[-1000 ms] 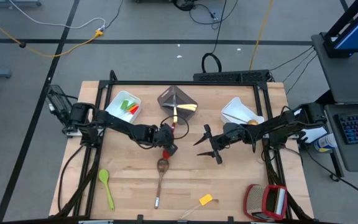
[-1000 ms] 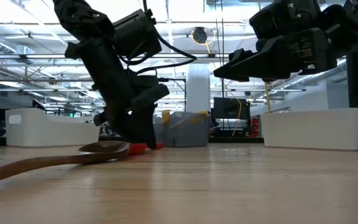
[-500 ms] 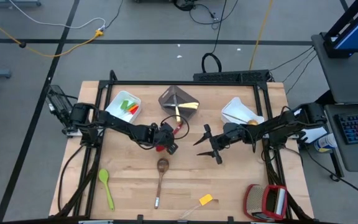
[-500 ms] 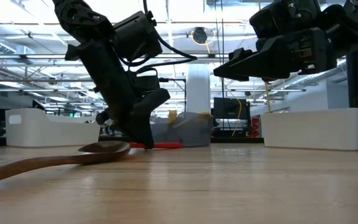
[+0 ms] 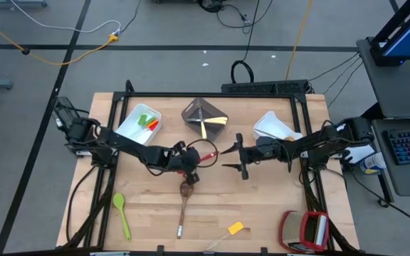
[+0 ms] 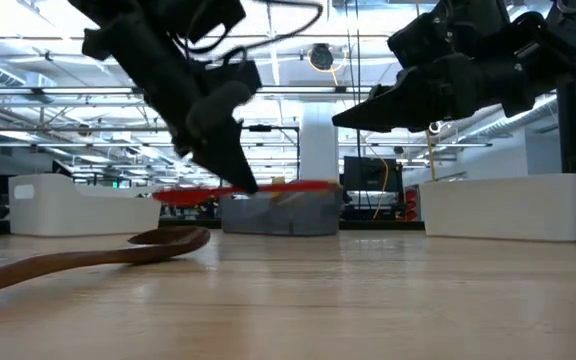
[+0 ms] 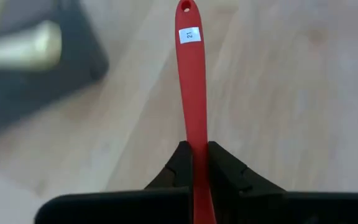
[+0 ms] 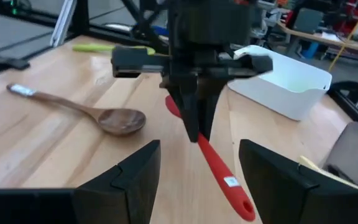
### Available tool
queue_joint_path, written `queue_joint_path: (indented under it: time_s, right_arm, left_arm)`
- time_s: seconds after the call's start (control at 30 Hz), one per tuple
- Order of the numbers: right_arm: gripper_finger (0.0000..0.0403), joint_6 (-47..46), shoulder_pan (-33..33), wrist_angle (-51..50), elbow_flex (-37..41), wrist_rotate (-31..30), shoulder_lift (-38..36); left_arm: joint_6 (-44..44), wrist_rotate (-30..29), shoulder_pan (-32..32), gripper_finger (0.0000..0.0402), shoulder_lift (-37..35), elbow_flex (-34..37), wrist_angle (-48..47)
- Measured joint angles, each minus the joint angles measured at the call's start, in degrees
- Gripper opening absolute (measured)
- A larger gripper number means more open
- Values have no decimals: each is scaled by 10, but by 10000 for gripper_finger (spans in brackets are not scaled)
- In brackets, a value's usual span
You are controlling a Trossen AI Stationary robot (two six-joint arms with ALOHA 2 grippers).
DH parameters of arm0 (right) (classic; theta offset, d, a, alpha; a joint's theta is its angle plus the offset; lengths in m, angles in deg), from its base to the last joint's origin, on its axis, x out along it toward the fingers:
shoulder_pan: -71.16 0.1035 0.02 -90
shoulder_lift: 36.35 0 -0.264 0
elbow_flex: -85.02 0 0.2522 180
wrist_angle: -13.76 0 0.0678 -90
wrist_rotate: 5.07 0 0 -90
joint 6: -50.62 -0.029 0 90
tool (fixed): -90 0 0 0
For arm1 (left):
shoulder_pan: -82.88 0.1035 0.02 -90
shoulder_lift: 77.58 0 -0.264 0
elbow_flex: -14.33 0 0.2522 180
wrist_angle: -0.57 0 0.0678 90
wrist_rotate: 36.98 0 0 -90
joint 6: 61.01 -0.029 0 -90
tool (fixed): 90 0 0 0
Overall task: Pick & Place Kitchen Items
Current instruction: Put the red serving spoon into the right white bin
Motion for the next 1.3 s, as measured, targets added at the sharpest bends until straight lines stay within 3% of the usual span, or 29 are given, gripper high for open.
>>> queue_joint_path:
  time_s: [0.37,0.8,0.93,1.2,1.3]
  right_arm:
    - [212,-45,-10,3,0,2,0]
    - [208,-43,-20,7,0,10,0]
    - [179,-44,-24,7,0,11,0]
    - [79,-43,-25,12,0,1,0]
    - [64,-46,-25,12,0,-16,0]
  left_arm:
    - [-225,13,12,11,-9,0,87]
    - [-351,103,50,10,-9,-1,197]
    - [-355,102,63,16,-9,-1,199]
    - [-361,111,79,12,-9,-1,199]
    - [-364,107,81,16,-9,-1,199]
